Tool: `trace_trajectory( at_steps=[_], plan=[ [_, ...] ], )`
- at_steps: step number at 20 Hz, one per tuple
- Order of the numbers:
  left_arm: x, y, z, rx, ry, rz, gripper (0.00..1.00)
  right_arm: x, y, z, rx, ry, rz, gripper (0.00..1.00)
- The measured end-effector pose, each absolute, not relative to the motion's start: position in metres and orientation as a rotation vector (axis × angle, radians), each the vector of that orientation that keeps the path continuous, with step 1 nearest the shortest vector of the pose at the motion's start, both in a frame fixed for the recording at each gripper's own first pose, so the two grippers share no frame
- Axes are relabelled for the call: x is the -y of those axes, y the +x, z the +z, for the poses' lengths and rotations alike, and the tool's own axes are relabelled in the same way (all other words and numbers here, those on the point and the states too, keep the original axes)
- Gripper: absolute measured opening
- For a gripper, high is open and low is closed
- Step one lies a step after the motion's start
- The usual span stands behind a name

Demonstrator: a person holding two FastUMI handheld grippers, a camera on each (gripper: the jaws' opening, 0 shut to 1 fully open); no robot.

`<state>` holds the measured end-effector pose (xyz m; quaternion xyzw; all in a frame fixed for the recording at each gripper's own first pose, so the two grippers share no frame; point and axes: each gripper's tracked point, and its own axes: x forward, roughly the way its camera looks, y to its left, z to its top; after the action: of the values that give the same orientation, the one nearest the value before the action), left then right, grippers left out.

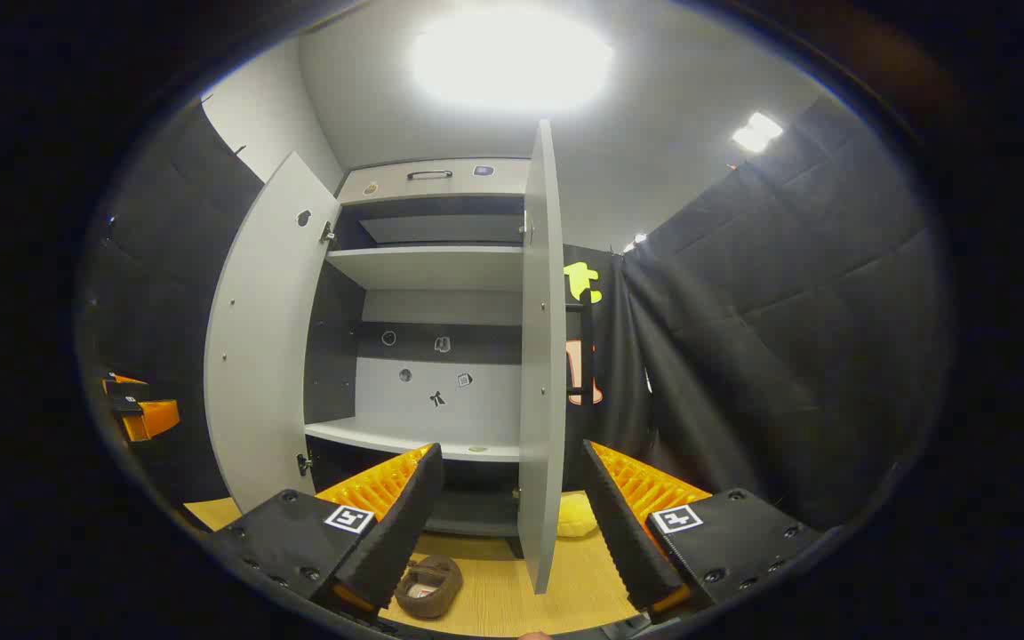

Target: Grab one shoe with the right hand and put it into the shoe cabinet, grab the other shoe with the left hand and put it into the shoe cabinet; then close the right door with the right hand and the left door with the left hand.

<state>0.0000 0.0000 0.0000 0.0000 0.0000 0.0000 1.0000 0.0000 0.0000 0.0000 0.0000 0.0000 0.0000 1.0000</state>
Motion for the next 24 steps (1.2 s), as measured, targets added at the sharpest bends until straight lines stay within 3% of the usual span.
trace_trajectory(
  at_steps=[3,4,5,6,9,10,11,24],
  plan=[
    [-0.001,0.001,-0.001,-0.004,-0.008,0.002,0.99,0.0,0.001,-0.001,-0.01,0.015,-0.008,0.98],
    [-0.002,0.002,-0.002,-0.004,-0.007,0.003,0.92,0.0,0.002,-0.001,-0.012,0.018,-0.011,0.98],
    [-0.002,0.002,-0.001,-0.002,-0.004,0.004,0.99,0.0,0.0,-0.002,-0.014,0.019,-0.015,0.97],
    [-0.002,0.002,-0.001,0.001,-0.001,0.005,0.92,0.0,0.002,-0.002,-0.019,0.019,-0.018,0.98],
    [-0.002,0.001,0.0,0.003,-0.001,0.004,0.92,-0.001,0.002,-0.001,-0.024,0.023,-0.022,0.98],
    [-0.002,0.001,-0.001,0.002,-0.003,0.004,0.99,-0.001,0.002,0.0,-0.024,0.026,-0.023,0.98],
    [-0.002,0.002,-0.001,0.002,-0.005,0.003,0.92,-0.001,0.001,0.0,-0.022,0.026,-0.024,0.97],
    [-0.013,-0.006,-0.002,0.015,-0.02,0.0,0.92,-0.031,0.012,0.0,-0.048,0.025,0.012,0.98]
  ],
)
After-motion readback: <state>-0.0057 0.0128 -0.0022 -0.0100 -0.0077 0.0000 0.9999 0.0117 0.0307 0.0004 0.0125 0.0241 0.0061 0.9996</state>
